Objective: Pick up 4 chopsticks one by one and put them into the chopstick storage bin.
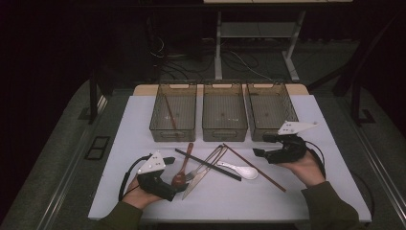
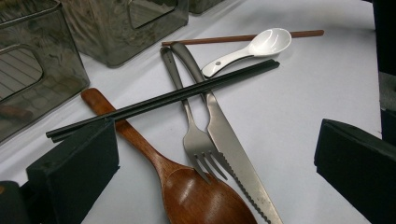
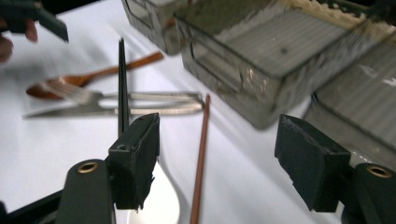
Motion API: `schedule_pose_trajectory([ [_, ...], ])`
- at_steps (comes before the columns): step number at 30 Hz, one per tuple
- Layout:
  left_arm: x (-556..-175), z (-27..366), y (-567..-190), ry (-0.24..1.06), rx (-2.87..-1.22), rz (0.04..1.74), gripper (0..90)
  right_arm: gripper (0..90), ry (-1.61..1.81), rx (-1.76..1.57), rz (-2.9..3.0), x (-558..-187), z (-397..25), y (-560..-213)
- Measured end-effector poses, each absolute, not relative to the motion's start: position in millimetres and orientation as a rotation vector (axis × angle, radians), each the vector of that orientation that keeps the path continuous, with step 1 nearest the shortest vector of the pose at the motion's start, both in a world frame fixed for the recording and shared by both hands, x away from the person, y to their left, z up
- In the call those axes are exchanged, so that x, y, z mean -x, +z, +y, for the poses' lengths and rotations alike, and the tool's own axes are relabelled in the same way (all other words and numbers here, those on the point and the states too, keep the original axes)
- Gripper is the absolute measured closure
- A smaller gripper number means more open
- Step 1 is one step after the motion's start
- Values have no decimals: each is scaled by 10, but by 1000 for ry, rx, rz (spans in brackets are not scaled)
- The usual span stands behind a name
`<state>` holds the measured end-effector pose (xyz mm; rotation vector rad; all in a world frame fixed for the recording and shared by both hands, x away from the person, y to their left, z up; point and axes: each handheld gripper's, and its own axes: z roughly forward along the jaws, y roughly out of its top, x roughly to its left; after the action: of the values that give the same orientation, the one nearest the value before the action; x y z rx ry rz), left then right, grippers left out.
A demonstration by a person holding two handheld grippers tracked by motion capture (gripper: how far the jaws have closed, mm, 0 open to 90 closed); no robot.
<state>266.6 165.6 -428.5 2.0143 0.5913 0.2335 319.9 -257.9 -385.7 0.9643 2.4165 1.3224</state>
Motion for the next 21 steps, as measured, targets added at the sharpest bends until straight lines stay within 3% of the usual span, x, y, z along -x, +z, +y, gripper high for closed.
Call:
schedule_pose_trajectory([
  [11,-2669,1683,-4283,235,-2007,602,0,386,1293,-1041,2451,-2923,-2793,-4061],
  [21,-2669,1671,-4282,241,-2021,590,0,577,1196,-1053,2534,-2826,-2796,-4220],
])
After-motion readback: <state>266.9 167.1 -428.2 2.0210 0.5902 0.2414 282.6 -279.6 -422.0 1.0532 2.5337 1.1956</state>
